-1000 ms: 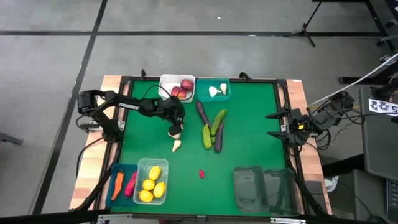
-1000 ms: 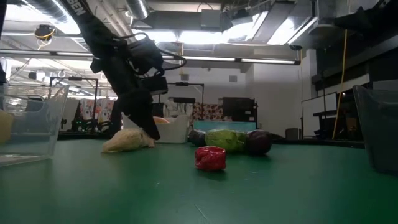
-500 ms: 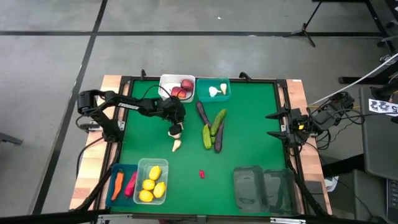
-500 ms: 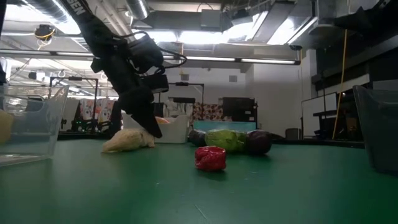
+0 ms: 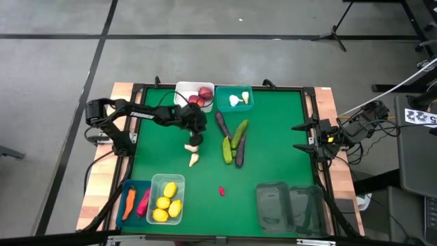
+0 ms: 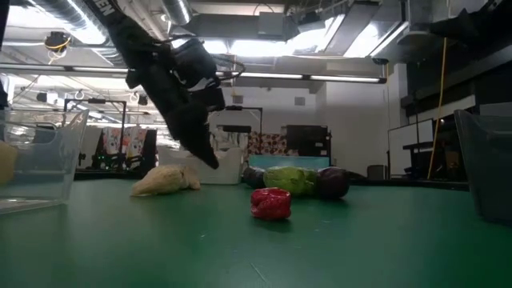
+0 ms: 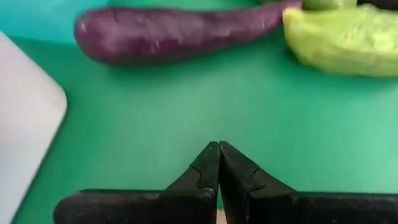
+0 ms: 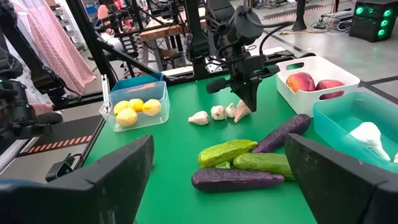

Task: Sort produce into baskets
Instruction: Put the white garlic into the green bin

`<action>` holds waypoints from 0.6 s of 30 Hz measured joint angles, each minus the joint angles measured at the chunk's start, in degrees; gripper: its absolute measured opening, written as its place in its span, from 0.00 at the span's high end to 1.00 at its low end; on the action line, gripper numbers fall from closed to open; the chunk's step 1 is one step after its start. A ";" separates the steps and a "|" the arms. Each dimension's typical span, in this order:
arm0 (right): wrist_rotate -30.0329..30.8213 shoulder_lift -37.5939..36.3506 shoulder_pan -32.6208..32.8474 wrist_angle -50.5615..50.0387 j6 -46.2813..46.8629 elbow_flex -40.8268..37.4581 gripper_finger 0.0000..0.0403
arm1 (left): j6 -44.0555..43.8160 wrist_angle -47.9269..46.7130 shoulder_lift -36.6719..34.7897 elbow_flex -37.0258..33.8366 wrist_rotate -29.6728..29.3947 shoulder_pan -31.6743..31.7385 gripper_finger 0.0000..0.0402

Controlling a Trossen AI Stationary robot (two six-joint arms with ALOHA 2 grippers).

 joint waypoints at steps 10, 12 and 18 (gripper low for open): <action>-0.45 0.00 0.00 -0.89 1.00 0.00 0.11 | -0.33 -3.28 -3.75 2.41 -0.48 0.00 0.98; -1.38 0.02 0.02 -1.55 1.43 0.00 0.11 | 1.30 -6.40 -5.69 2.41 -0.64 0.00 0.95; -1.51 0.09 0.02 -1.75 1.77 0.00 0.11 | 4.28 -14.04 -10.61 2.41 -1.44 -0.49 0.78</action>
